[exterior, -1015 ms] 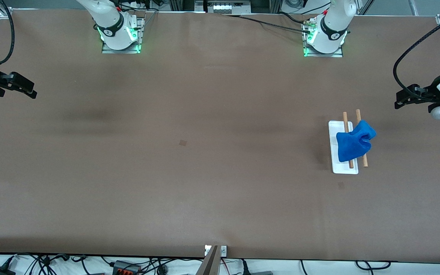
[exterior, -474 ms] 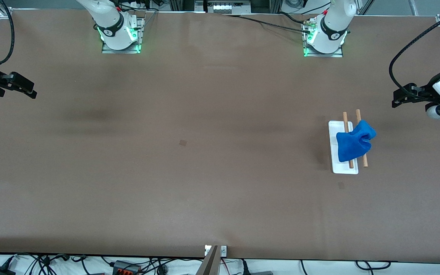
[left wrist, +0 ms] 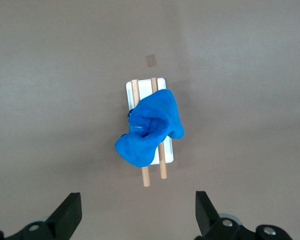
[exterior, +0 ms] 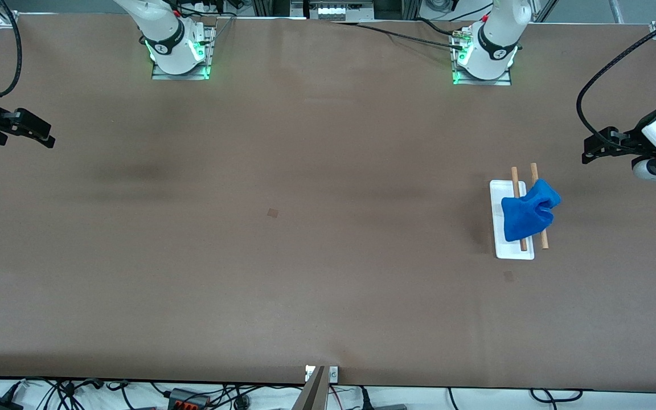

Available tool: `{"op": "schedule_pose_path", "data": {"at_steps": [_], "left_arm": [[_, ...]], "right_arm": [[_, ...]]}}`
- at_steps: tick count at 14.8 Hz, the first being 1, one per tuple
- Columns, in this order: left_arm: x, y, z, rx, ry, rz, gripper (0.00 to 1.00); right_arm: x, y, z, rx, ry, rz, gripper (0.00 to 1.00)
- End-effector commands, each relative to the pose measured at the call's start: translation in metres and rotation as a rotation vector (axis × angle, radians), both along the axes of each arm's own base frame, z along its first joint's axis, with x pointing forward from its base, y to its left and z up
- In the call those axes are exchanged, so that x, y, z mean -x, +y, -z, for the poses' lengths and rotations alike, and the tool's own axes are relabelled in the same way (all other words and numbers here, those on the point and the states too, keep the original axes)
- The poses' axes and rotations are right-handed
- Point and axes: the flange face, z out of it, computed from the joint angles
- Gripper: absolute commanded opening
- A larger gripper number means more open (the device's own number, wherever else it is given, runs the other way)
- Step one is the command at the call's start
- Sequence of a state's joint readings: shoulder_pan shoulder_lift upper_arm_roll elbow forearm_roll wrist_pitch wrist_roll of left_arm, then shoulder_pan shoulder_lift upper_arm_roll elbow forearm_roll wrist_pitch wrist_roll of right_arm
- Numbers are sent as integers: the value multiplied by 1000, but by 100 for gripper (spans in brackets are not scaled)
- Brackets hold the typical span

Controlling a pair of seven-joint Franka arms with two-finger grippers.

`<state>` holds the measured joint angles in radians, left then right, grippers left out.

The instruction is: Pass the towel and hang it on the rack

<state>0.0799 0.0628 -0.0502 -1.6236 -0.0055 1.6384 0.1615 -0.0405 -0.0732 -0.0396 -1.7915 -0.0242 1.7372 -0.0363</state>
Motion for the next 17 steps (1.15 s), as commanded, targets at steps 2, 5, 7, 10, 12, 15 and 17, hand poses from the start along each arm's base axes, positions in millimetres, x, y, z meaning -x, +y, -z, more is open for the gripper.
{"op": "schedule_pose_path", "data": {"at_steps": [2, 5, 7, 10, 12, 15, 17], "left_arm": [[-3, -4, 1, 49, -31, -21, 100], [-2, -4, 1, 49, -27, -26, 100], [-2, -4, 1, 47, -20, -46, 100], [1, -5, 4, 38, 9, -100, 100], [1, -11, 3, 37, 12, -115, 100], [3, -11, 3, 30, 23, -148, 100], [3, -11, 3, 27, 23, -146, 100]], "right_arm": [[-2, -5, -10, 2, -15, 15, 100], [-2, -3, -11, 2, -18, 6, 100], [-3, 2, -9, 4, -13, -18, 100], [-4, 11, -8, 6, -11, -33, 100], [-5, 11, -7, 5, -8, -29, 100], [-5, 14, -7, 5, -8, -35, 100], [-5, 16, -8, 6, -10, -38, 100]]}}
